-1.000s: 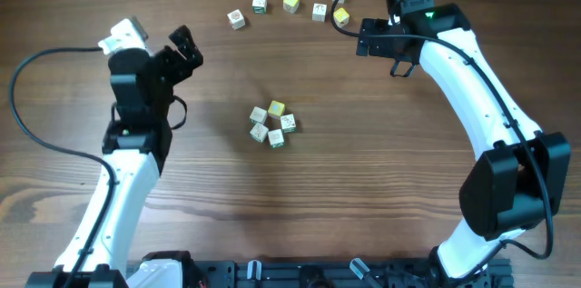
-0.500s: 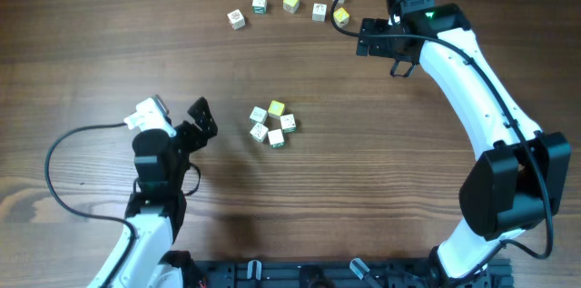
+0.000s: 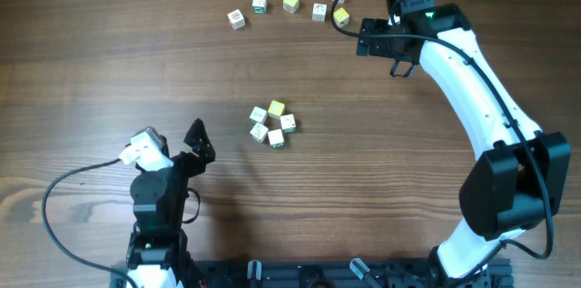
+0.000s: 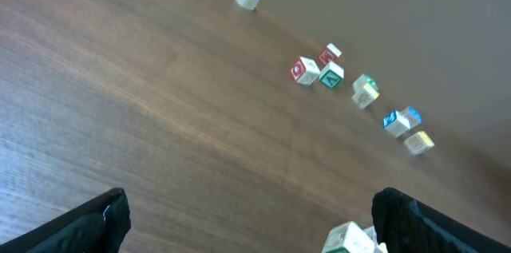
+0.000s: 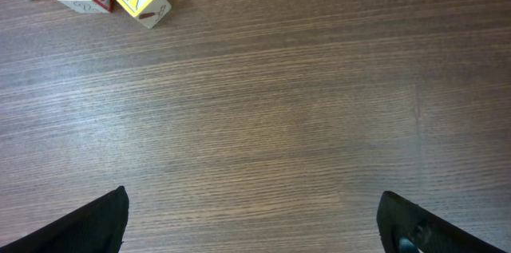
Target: Form a circle
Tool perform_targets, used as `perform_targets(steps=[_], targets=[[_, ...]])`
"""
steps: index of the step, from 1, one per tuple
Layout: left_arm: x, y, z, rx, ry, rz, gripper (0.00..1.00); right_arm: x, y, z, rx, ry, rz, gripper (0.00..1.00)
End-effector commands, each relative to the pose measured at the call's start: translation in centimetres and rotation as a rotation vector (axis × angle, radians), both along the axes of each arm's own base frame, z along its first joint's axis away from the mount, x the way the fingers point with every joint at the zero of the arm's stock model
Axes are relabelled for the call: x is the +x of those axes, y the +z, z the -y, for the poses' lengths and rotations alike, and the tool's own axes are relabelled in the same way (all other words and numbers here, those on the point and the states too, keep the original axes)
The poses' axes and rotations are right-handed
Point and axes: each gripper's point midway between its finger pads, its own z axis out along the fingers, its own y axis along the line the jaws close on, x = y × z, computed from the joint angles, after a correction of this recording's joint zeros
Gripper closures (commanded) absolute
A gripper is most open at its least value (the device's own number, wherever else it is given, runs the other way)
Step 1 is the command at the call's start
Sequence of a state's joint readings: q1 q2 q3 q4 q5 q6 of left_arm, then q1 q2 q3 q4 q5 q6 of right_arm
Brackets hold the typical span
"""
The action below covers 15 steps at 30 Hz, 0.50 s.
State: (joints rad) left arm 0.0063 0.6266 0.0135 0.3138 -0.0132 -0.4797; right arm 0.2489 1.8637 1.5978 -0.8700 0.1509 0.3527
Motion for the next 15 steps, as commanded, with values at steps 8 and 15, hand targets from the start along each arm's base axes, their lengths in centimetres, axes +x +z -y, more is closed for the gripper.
perform_targets(steps=[8, 15], targets=[[-2.6, -0.2, -1.1, 0.046, 0.057, -0.018, 0.0, 0.0, -0.9, 0.1, -0.023, 0.007, -0.017, 0.0], [-2.8, 4.0, -0.4, 0.138, 0.001, 0.163, 0.0, 0.0, -0.9, 0.1, -0.023, 0.007, -0.017, 0.0]])
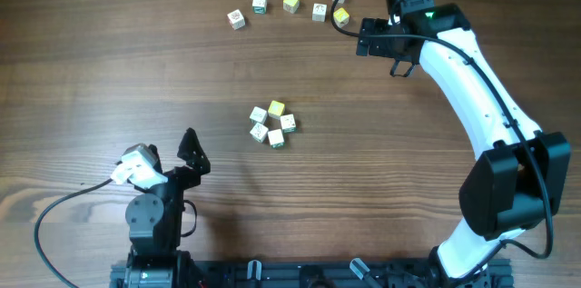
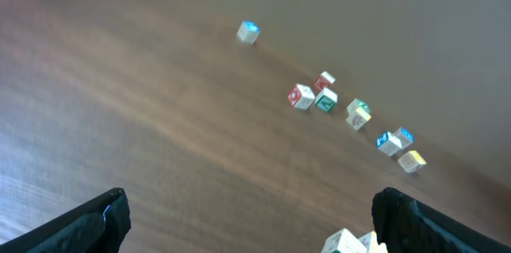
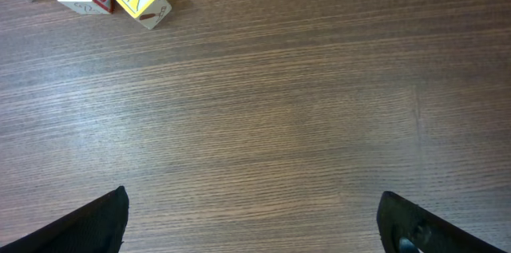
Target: Form a circle
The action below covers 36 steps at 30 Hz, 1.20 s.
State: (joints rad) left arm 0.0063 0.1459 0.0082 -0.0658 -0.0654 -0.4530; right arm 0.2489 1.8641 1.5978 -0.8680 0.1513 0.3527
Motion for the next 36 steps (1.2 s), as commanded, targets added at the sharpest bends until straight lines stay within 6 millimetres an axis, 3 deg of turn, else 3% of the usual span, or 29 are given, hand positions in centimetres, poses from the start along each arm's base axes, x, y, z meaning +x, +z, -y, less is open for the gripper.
perform_targets(steps=[1, 10, 36], targets=[[-0.32, 2.43, 0.94, 0.158, -0.074, 0.102, 0.0, 0.0, -0.89, 0.15, -0.023, 0.007, -0.018, 0.0], [-0.41, 2.85, 1.67, 0.49, -0.152, 0.111, 0.0, 0.0, -0.89, 0.15, -0.023, 0.007, -0.018, 0.0], [-0.38, 2.89, 1.47, 0.493, -0.143, 0.11, 0.0, 0.01, -0.89, 0.16, -0.023, 0.006, -0.018, 0.0]])
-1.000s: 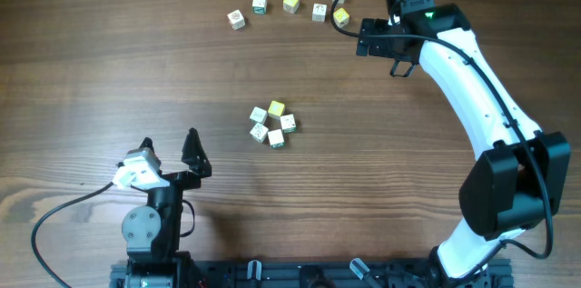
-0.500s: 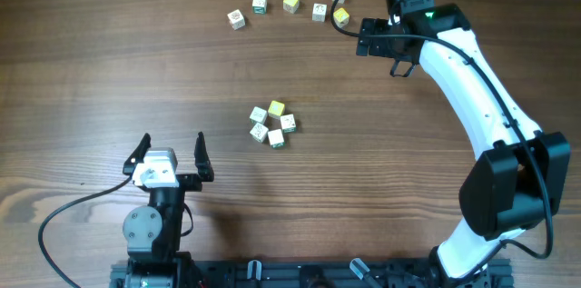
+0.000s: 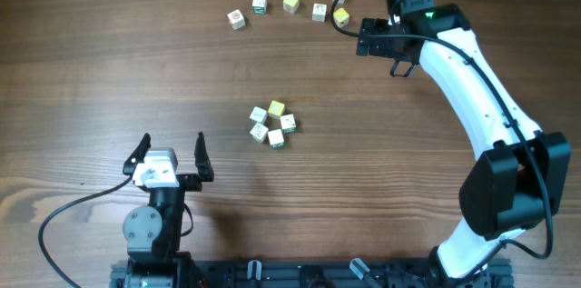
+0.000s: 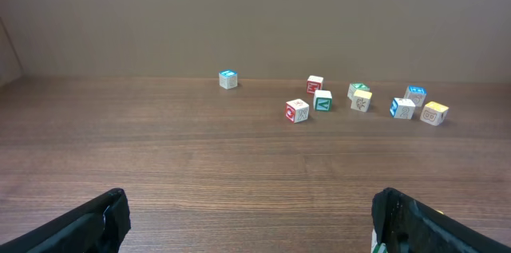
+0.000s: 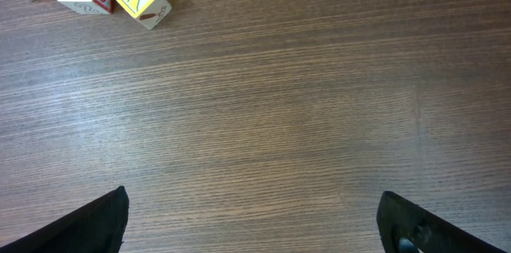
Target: Form a circle
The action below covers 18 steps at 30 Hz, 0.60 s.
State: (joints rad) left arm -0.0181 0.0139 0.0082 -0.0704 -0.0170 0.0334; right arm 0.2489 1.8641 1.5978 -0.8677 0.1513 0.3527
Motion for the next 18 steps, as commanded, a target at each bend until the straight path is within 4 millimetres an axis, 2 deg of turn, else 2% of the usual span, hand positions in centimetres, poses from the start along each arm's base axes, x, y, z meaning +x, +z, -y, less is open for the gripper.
perform_targets(steps=[1, 6, 8, 10, 11, 14, 16, 18], targets=[[0.0, 0.0, 0.0, 0.018, -0.003, 0.002, 0.0, 0.0, -0.9, 0.2, -0.023, 0.007, -0.019, 0.0], [0.0, 0.0, 0.0, 0.018, -0.003, 0.002, 0.0, 0.0, -1.1, 0.2, -0.024, 0.007, -0.024, 0.0], [0.0, 0.0, 0.0, 0.019, -0.003, 0.002, 0.0, -0.1, 0.0, 0.2, -0.018, 0.006, 0.0, 0.0], [0.0, 0.0, 0.0, 0.018, -0.003, 0.002, 0.0, -0.3, 2.6, 0.2, -0.004, 0.006, 0.059, 0.0], [0.0, 0.0, 0.0, 0.018, -0.003, 0.002, 0.0, -0.6, 4.7, 0.3, 0.009, 0.006, 0.108, 0.0], [0.0, 0.0, 0.0, 0.019, -0.003, 0.002, 0.0, -1.6, 9.6, 0.6, 0.037, 0.004, 0.219, 0.0], [0.0, 0.0, 0.0, 0.019, -0.003, 0.002, 0.0, -3.0, 13.6, 0.9, 0.06, 0.003, 0.318, 0.0], [0.0, 0.0, 0.0, 0.018, -0.003, 0.002, 0.0, -3.8, 16.8, 2.7, -0.009, -0.028, 0.413, 0.0]])
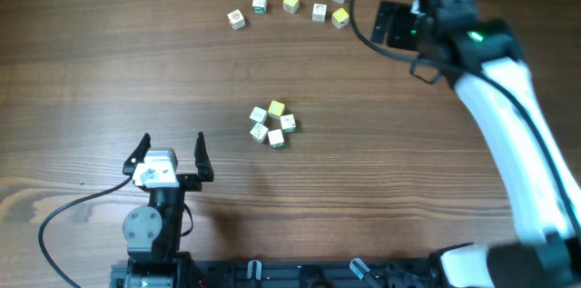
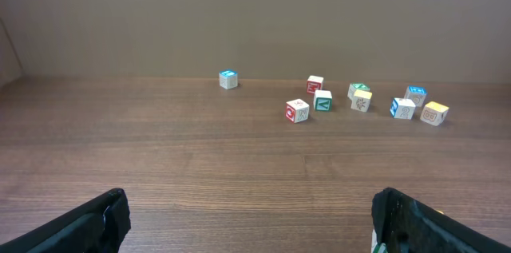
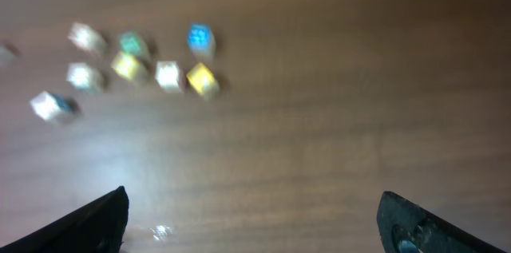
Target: Form a circle
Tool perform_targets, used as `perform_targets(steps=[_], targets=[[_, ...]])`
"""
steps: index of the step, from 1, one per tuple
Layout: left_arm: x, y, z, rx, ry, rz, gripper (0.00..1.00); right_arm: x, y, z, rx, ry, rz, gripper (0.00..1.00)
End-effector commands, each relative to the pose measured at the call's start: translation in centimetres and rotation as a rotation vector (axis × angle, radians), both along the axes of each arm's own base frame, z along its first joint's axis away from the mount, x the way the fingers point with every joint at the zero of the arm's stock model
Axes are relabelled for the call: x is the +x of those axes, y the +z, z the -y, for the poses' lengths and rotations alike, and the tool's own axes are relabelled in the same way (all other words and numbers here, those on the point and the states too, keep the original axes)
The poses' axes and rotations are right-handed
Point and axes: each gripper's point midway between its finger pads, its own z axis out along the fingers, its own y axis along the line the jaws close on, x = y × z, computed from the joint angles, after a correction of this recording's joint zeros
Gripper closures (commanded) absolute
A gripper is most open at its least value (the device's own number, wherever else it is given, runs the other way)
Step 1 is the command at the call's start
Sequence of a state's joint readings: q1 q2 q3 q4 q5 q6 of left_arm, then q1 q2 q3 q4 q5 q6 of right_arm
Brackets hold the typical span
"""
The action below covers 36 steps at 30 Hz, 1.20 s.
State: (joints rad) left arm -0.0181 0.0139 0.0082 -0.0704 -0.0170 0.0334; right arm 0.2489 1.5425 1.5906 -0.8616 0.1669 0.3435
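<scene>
Several small letter blocks sit bunched in a tight ring (image 1: pixel 272 124) at the table's middle. More blocks lie scattered along the far edge (image 1: pixel 290 2), with a lone blue one at the far left. In the left wrist view they form a distant row (image 2: pixel 359 100). My left gripper (image 1: pixel 170 153) rests open near the front edge, holding nothing. Raised over the far right, my right gripper (image 1: pixel 397 26) is open and empty. Its blurred view looks down on the scattered blocks (image 3: pixel 202 79).
The wooden table (image 1: pixel 408 161) carries only the blocks. My right arm (image 1: pixel 508 97) reaches across the right side. The left arm's base and cable (image 1: pixel 82 202) sit at the front left.
My right gripper has lifted away from the table and shifted right; its view now takes in the whole scattered group, blurred. The left gripper and all blocks are unchanged.
First my left gripper was tilted toward the middle, left of the bunched blocks. It then stood farther back, and later upright at the front edge, open throughout. My right gripper stayed low and open beside the yellow block, and now hangs higher.
</scene>
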Motion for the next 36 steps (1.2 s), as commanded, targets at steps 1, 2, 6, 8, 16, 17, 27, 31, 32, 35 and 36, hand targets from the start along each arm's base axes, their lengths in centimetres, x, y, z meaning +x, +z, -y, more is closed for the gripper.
perform_targets(steps=[1, 2, 6, 8, 16, 17, 27, 31, 32, 35, 36], targets=[[0.0, 0.0, 0.0, 0.018, -0.003, 0.002, 0.0, -2.1, 4.6, 2.3, -0.099, -0.029, 0.113, 0.0], [0.0, 0.0, 0.0, 0.018, -0.003, 0.002, 0.0, -2.4, 4.7, 2.4, -0.123, -0.004, 0.116, 0.0], [0.0, 0.0, 0.0, 0.018, -0.003, 0.002, 0.0, -3.6, 1.2, 2.8, -0.147, 0.02, 0.054, 0.0], [0.0, 0.0, 0.0, 0.019, -0.003, 0.002, 0.0, -3.6, -1.9, 2.2, -0.105, 0.057, 0.034, 0.0], [0.0, 0.0, 0.0, 0.018, -0.003, 0.002, 0.0, -3.4, -11.7, -2.4, 0.035, 0.347, 0.113, 0.0], [0.0, 0.0, 0.0, 0.019, -0.003, 0.002, 0.0, -4.0, -13.0, -2.2, 0.033, 0.346, 0.092, 0.0], [0.0, 0.0, 0.0, 0.019, -0.003, 0.002, 0.0, -9.9, -19.5, 1.0, 0.056, 0.261, 0.165, 0.0], [0.0, 0.0, 0.0, 0.019, -0.003, 0.002, 0.0, -11.3, -20.9, 1.9, 0.09, 0.226, 0.155, 0.0], [0.0, 0.0, 0.0, 0.018, -0.003, 0.002, 0.0, -11.6, -21.1, 1.9, 0.101, 0.232, 0.159, 0.0], [0.0, 0.0, 0.0, 0.018, -0.003, 0.002, 0.0, -12.6, -21.8, 1.8, 0.133, 0.229, 0.188, 0.0], [0.0, 0.0, 0.0, 0.018, -0.003, 0.002, 0.0, -12.9, -21.9, 1.8, 0.143, 0.227, 0.205, 0.0]])
